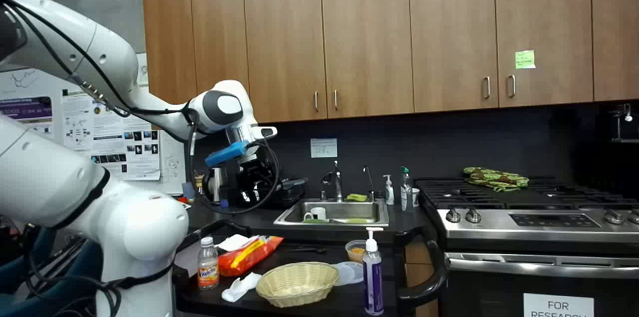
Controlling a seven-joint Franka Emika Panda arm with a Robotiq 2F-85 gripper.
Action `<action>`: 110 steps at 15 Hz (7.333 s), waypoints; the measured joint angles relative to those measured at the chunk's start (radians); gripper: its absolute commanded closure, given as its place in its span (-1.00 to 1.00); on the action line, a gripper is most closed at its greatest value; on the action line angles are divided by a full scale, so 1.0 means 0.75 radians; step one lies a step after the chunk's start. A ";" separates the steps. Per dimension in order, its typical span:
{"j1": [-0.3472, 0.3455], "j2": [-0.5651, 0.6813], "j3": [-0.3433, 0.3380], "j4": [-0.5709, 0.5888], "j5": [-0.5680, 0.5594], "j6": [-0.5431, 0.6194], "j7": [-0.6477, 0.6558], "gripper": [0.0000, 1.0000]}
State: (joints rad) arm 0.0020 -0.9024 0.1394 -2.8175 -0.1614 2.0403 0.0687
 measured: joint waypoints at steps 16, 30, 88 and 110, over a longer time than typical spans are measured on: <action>0.002 0.038 -0.001 -0.019 0.000 -0.004 0.000 -1.00; 0.037 0.634 -0.027 0.289 0.016 0.334 -0.005 -1.00; 0.355 1.982 -0.296 1.304 -0.119 0.294 1.814 0.26; 0.366 1.924 -0.292 1.311 -0.129 0.297 1.740 -0.28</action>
State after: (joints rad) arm 0.2765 0.5408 -0.0792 -1.8342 -0.2583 2.2627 1.3738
